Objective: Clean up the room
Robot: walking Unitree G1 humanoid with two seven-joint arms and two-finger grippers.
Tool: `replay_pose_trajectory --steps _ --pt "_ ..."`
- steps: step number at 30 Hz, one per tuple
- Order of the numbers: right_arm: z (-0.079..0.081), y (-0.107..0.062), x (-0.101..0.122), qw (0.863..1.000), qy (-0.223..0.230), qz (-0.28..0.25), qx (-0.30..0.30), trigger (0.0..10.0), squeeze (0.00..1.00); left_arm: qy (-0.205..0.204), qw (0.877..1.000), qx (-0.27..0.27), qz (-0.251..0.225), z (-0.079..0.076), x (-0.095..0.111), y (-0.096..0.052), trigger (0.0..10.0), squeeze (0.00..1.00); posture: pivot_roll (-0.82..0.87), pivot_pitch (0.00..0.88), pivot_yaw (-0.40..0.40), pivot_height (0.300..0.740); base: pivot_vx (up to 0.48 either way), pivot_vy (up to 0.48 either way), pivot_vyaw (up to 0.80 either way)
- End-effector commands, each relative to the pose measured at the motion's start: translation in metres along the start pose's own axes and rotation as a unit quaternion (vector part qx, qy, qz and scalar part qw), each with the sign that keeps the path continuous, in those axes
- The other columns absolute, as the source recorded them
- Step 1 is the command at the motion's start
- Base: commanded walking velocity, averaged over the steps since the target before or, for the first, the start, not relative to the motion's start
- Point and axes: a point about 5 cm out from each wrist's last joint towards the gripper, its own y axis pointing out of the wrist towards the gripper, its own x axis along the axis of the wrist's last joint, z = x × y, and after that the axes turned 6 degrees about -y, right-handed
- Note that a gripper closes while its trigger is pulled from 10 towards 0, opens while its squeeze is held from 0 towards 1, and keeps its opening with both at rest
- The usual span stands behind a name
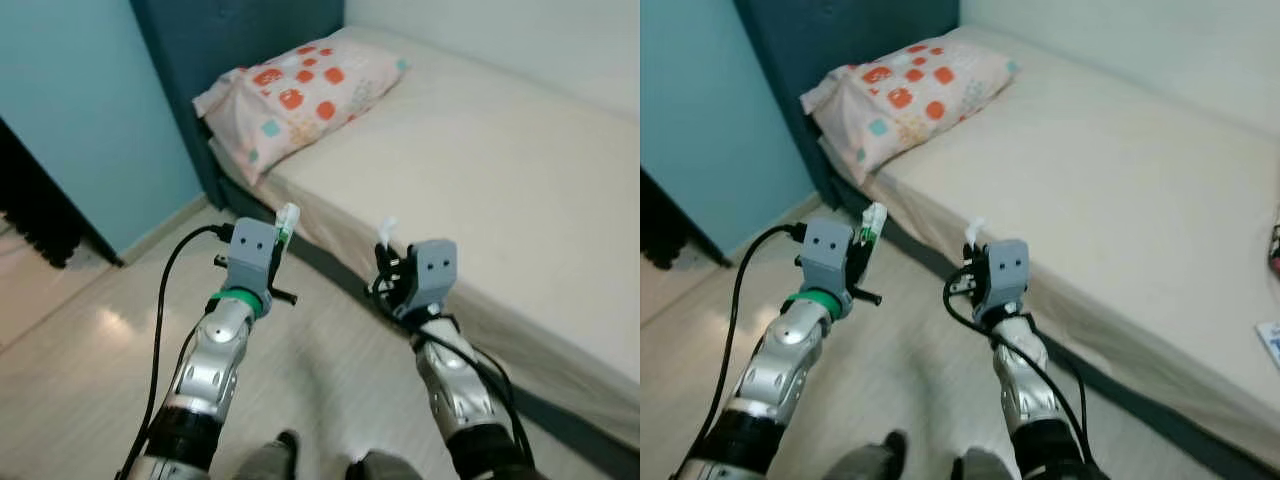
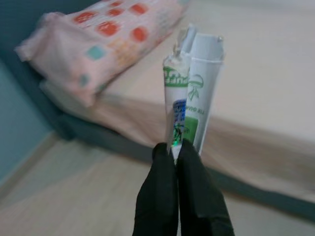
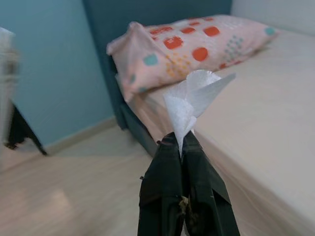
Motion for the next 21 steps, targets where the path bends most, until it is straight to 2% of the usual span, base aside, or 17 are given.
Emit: replay_pose_trajectory --steps 1,21 --pt "0.0075 -0.0005 -0.0025 1.000 0.010 0.006 0.009 10.0 0.00 0.004 1.000 0.008 0.019 0.0055 -0.0090 -0.0033 10.0 0.00 -0.04 0.023 0.027 0.740 0.000 0.000 0.74" --pt "0.0140 0.0001 -0.0010 1.000 0.013 0.003 0.027 10.0 0.00 0.003 1.000 0.021 0.021 0.0066 -0.0102 -0.0032 10.0 0.00 -0.04 0.028 0.028 0.740 0.000 0.000 0.73"
